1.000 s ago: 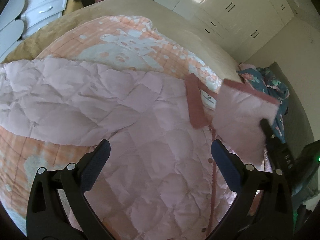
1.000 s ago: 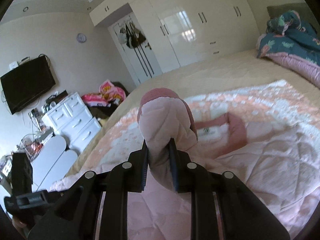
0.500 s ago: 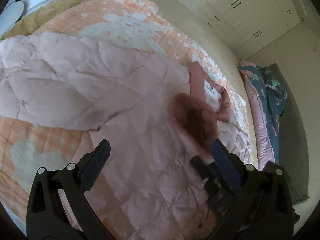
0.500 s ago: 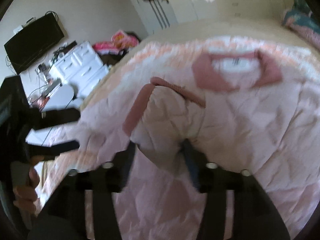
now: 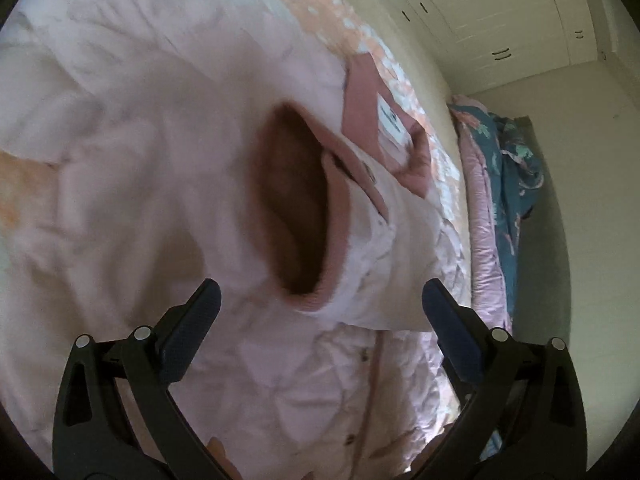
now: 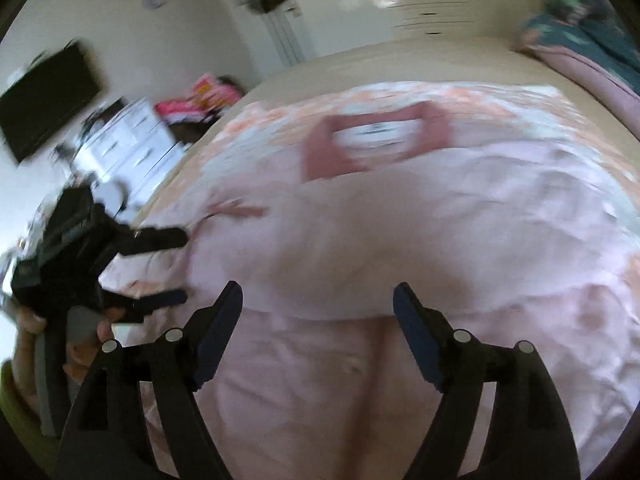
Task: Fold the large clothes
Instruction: 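Lower the sleeve onto the jacket front and open the right gripper, then grasp the folded sleeve's ribbed cuff with the left gripper, then lay the cuff flat beside the collar and open the left gripper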
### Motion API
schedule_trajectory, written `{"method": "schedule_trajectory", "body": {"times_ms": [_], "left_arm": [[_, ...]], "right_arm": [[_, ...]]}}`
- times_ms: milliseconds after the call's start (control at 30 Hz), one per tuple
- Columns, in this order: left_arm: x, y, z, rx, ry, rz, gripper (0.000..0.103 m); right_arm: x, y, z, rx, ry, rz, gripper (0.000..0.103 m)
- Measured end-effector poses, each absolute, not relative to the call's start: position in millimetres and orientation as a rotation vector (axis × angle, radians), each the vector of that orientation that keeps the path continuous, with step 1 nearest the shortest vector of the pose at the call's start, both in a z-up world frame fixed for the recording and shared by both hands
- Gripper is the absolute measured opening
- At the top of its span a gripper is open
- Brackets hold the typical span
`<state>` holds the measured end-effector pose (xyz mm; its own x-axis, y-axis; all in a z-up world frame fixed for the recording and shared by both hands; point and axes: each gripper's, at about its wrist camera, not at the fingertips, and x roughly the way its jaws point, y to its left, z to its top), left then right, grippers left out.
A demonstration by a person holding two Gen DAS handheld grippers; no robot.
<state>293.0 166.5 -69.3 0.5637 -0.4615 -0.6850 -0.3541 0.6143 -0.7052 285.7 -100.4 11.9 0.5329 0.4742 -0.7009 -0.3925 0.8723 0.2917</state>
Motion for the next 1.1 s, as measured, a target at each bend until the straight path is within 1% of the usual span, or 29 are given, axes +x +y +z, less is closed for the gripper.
{"method": "schedule_trajectory", "body": {"times_ms": [67, 133, 167, 200, 233, 267, 300, 433, 500, 600, 700, 867, 1100], "left_arm": [[299, 156, -75, -0.952, 1.021, -0.081, 0.093], [306, 147, -79, -0.944, 1.026, -0.076, 0.073], [308, 144, -79, -0.932, 1.024, -0.068, 0.045], [310, 140, -79, -0.890, 1.030, -0.041, 0.028], [312, 137, -77, -0.861, 1.032, -0.033, 0.023], [314, 136, -75, -0.838, 1.027, -0.041, 0.016], [315, 134, -70, -0.807, 1.021, -0.047, 0.011], [318, 132, -31, -0.681, 0.943, -0.046, 0.008], [316, 134, -5, -0.621, 0.871, -0.043, 0.008], [314, 136, 11, -0.560, 0.825, -0.033, 0.008], [320, 140, -2, -0.515, 0.857, 0.008, 0.008], [320, 150, -49, -0.511, 0.953, 0.052, 0.009], [319, 151, -70, -0.495, 0.993, 0.073, 0.016]], "right_arm": [[284, -125, 14, 0.123, 0.857, 0.465, 0.077], [279, -145, 15, 0.144, 0.849, 0.427, 0.077], [276, -158, 16, 0.158, 0.844, 0.405, 0.077], [274, -167, 16, 0.162, 0.842, 0.389, 0.077], [273, -176, 16, 0.161, 0.842, 0.374, 0.077], [271, -187, 14, 0.164, 0.846, 0.358, 0.077], [269, -197, 13, 0.165, 0.851, 0.336, 0.077], [270, -231, 11, 0.184, 0.852, 0.251, 0.077], [274, -245, 14, 0.205, 0.840, 0.221, 0.077], [282, -252, 23, 0.195, 0.813, 0.207, 0.077], [298, -242, 28, 0.154, 0.807, 0.210, 0.077], [328, -210, 23, 0.052, 0.838, 0.250, 0.077], [360, -176, 5, -0.058, 0.901, 0.280, 0.077]]}}
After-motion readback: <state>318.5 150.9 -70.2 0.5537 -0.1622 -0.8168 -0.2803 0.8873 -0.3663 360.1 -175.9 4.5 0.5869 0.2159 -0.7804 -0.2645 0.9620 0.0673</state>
